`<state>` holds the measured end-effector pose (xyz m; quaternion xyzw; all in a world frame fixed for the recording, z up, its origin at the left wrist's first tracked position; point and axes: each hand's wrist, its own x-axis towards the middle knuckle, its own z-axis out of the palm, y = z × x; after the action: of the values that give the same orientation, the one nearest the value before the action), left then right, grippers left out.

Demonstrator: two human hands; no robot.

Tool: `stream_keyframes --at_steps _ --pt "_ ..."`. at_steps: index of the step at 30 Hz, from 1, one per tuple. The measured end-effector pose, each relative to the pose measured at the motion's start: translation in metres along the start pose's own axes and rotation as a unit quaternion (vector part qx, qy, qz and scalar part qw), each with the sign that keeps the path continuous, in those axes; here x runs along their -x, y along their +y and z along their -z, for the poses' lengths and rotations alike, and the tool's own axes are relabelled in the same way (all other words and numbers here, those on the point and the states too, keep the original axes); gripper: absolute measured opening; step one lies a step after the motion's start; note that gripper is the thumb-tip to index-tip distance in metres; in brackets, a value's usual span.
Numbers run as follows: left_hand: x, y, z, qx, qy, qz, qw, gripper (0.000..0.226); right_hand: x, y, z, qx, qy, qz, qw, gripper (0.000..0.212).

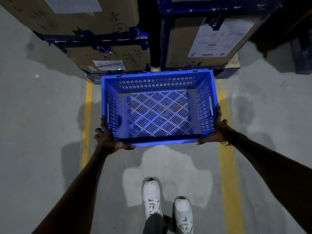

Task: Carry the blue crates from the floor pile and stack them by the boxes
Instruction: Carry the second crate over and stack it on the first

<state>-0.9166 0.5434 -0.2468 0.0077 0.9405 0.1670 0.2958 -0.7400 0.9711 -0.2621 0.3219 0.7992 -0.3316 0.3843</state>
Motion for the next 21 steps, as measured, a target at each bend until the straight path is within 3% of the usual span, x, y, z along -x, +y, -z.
stream_keyframes --at_steps 4,6,15,21 --pt "0.008 0.012 0.006 0.014 -0.002 -0.005 1.000 0.190 -0.042 0.036 -0.010 0.016 -0.036 0.031 0.999 0.169" --pt "0.007 0.014 0.009 0.012 -0.013 0.003 1.000 0.190 -0.016 0.018 -0.006 0.007 -0.041 0.000 0.999 0.175" --pt "0.012 0.006 0.003 -0.017 -0.002 0.006 1.000 0.192 0.039 -0.037 0.016 0.030 -0.025 0.031 0.999 0.173" --pt "0.001 0.006 0.008 -0.007 0.002 -0.002 1.000 0.194 0.040 -0.033 0.008 -0.007 -0.030 0.015 0.999 0.176"
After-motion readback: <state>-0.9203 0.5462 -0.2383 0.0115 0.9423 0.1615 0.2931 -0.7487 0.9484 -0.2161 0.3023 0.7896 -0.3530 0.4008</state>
